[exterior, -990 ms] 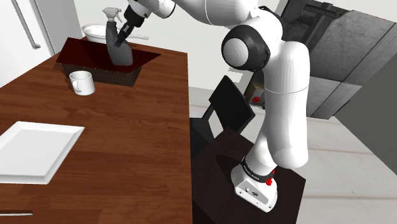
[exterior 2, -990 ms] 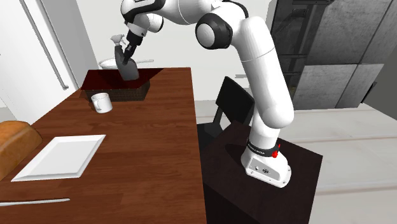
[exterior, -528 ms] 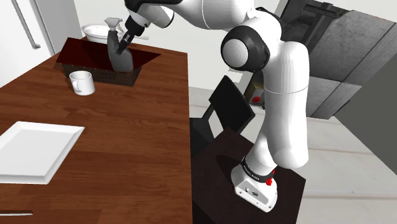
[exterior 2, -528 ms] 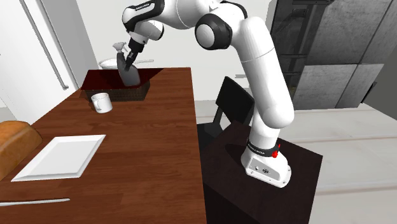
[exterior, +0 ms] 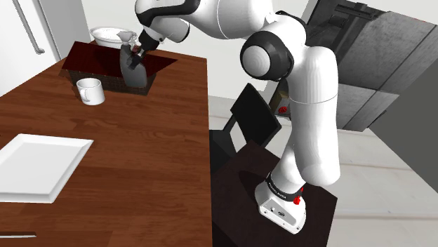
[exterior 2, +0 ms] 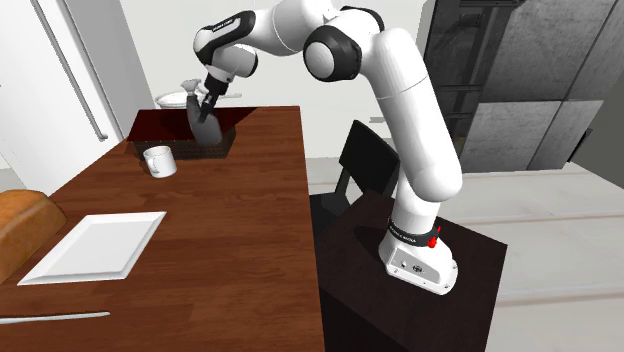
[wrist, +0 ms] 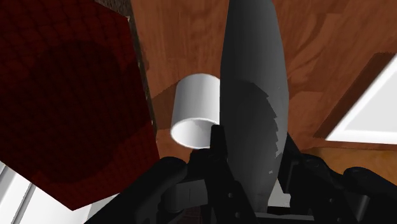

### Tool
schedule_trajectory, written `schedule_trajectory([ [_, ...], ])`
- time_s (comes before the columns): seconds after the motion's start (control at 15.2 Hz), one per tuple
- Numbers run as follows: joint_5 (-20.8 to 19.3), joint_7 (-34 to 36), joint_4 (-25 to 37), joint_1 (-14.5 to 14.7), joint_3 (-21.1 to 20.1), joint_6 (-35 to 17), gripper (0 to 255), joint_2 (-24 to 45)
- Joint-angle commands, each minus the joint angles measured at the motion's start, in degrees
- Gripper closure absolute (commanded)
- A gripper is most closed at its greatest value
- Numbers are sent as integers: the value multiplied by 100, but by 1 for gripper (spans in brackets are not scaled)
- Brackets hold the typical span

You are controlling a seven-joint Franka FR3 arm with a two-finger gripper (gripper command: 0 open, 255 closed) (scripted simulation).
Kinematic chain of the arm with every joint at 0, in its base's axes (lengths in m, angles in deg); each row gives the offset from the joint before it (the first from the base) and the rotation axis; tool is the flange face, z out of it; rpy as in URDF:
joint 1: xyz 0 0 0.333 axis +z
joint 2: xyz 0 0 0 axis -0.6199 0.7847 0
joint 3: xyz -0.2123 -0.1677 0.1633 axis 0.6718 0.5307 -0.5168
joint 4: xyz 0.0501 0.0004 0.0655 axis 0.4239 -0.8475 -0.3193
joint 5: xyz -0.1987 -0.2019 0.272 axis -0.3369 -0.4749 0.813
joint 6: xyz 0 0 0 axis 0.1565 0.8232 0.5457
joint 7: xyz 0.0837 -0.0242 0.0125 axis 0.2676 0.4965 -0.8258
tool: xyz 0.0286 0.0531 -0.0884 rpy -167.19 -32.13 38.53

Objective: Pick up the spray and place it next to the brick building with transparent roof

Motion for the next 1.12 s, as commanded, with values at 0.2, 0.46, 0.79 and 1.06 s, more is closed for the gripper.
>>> schedule_trajectory([
  [0.2, 166, -203, -197, -20, -85, -263, 255, 102],
  [0.46, 311, -370, -312, -52, -163, -457, 255, 213],
  [0.79, 502, -582, -423, -103, -271, -686, 255, 370],
  [1.06, 661, -755, -485, -153, -365, -859, 255, 511],
])
